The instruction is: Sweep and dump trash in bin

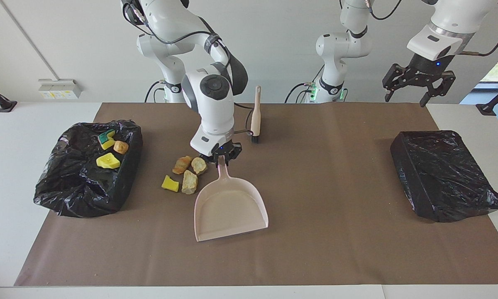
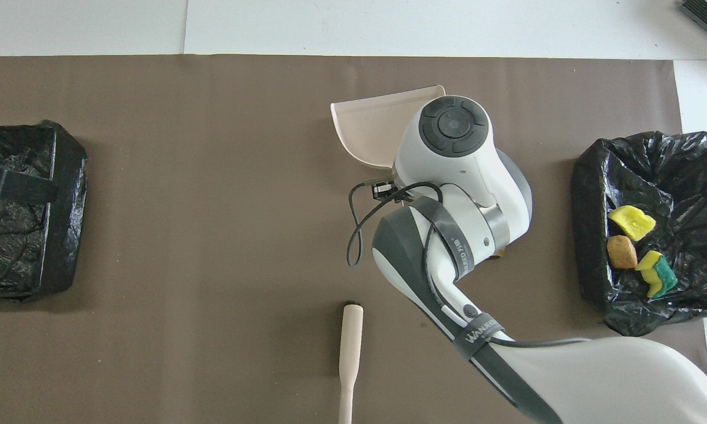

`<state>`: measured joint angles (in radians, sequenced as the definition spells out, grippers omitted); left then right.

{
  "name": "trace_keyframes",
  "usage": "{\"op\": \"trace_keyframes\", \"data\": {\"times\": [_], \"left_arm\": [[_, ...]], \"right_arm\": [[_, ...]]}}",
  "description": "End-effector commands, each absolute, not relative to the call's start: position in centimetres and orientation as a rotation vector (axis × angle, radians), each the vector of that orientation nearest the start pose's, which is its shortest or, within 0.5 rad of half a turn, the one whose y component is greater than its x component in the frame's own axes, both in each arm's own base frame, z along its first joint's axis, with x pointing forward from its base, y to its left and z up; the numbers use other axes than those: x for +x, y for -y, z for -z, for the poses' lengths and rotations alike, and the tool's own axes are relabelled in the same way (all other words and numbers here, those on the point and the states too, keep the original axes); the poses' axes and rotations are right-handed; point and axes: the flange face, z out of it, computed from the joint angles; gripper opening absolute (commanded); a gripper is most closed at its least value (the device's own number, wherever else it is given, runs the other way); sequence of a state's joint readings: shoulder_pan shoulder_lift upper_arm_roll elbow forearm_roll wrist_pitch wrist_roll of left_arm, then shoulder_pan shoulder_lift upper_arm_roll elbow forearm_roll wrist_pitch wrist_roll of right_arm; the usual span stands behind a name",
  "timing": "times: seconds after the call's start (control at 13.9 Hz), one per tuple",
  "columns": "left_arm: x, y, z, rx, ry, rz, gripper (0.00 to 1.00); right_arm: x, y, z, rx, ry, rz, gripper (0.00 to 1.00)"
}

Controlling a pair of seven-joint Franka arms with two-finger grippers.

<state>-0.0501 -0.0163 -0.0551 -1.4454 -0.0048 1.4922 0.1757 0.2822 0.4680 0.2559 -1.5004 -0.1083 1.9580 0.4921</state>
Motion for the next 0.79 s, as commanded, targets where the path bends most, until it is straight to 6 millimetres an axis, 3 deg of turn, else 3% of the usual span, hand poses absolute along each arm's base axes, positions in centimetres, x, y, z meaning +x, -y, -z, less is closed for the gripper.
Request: {"op": "trace_keyframes", "data": {"times": [0.0, 0.14, 0.29, 0.43, 0.5, 0.58, 0.72], "left_arm": [[52.7, 5.5, -68.4, -3.121, -0.434, 0.075, 1.0], [52.5, 5.5, -68.3, -3.121, -0.434, 0.073, 1.0], [52.5, 5.6, -68.3, -3.121, -0.436, 0.068, 1.0], [52.4, 5.6, -68.3, -3.121, -0.436, 0.068, 1.0], [52.4, 5.5, -68.2, -3.121, -0.434, 0.066, 1.0], [52.4, 5.5, -68.2, -3.121, -0.434, 0.071, 1.0], [52.4, 5.5, -68.2, -3.121, -0.434, 0.068, 1.0]], "right_arm": [[62.5, -37.2, -38.7, -3.051, -0.08, 0.013, 0.0], [62.5, -38.1, -37.6, -3.019, -0.187, 0.044, 0.0], [61.4, -39.6, -36.6, -3.009, -0.171, 0.043, 0.0], [61.3, -39.1, -35.4, -3.016, -0.174, 0.032, 0.14], [61.1, -39.0, -35.1, -3.025, -0.154, 0.026, 0.4], [60.5, -39.2, -35.2, -3.045, -0.124, 0.027, 0.99], [59.5, -38.8, -38.4, -3.051, -0.116, 0.007, 1.0]]}}
